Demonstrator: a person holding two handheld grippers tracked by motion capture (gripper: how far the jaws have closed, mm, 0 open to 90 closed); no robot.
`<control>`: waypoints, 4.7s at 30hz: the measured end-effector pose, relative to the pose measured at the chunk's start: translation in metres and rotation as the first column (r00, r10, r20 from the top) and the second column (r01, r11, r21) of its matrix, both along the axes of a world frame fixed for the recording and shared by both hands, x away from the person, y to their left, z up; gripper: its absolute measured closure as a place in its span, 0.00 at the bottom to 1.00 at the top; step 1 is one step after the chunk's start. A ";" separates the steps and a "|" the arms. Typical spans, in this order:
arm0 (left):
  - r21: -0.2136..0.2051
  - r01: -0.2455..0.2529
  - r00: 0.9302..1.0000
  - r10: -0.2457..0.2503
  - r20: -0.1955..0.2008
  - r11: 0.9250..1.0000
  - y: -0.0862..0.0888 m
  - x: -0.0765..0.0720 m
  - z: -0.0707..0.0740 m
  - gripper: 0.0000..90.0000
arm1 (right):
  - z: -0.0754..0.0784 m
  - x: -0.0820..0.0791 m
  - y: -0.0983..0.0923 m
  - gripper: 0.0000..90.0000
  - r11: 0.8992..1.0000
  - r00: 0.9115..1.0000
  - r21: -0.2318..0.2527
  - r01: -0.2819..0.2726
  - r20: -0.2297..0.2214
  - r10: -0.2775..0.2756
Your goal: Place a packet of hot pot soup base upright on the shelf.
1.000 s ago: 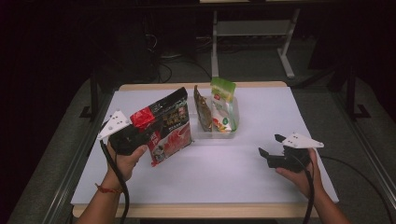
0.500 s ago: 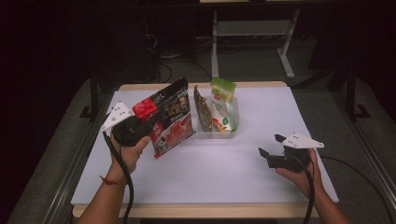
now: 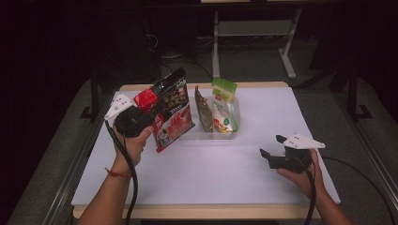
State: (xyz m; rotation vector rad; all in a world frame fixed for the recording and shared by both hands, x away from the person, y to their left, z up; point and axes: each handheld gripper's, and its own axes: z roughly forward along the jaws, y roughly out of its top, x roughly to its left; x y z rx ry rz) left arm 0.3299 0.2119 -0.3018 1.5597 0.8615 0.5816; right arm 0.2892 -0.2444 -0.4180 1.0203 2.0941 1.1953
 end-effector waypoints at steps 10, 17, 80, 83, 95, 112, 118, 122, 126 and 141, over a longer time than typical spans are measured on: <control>0.006 -0.048 0.999 0.048 -0.007 0.999 -0.011 0.020 -0.001 0.93 | 0.000 -0.001 0.001 0.22 1.000 1.000 0.000 -0.006 0.001 0.006; -0.007 -0.088 0.996 0.087 -0.024 0.996 -0.020 0.033 -0.006 0.93 | 0.000 0.000 0.000 0.23 1.000 1.000 0.000 -0.007 0.000 0.007; -0.007 -0.321 0.947 0.321 0.010 0.947 -0.086 0.096 -0.043 0.92 | -0.006 -0.001 0.009 0.22 0.998 0.997 -0.009 -0.065 -0.029 0.065; -0.007 -0.320 0.947 0.320 0.009 0.947 -0.085 0.095 -0.048 0.92 | -0.005 -0.001 0.009 0.22 0.998 0.997 -0.010 -0.068 -0.028 0.068; 0.008 -0.332 0.943 0.332 0.002 0.943 -0.081 0.091 -0.065 0.92 | -0.007 -0.001 0.011 0.22 0.997 0.996 -0.010 -0.080 -0.033 0.079; 0.046 -0.298 0.955 0.298 -0.001 0.954 -0.078 0.086 -0.076 0.91 | -0.007 -0.001 0.012 0.23 0.996 0.996 -0.020 -0.085 -0.036 0.084; 0.064 -0.286 0.958 0.287 -0.008 0.956 -0.075 0.086 -0.077 0.91 | -0.007 -0.001 0.012 0.23 0.996 0.996 -0.024 -0.087 -0.036 0.086; 0.073 -0.279 0.960 0.281 -0.010 0.957 -0.074 0.085 -0.077 0.91 | -0.008 -0.001 0.013 0.23 0.996 0.996 -0.026 -0.087 -0.038 0.086; 0.080 -0.271 0.962 0.272 -0.013 0.959 -0.073 0.085 -0.077 0.90 | -0.008 -0.001 0.013 0.23 0.996 0.995 -0.028 -0.089 -0.040 0.088; 0.104 -0.225 0.973 0.230 -0.031 0.969 -0.070 0.085 -0.074 0.89 | -0.008 -0.001 0.015 0.24 0.994 0.994 -0.037 -0.099 -0.043 0.097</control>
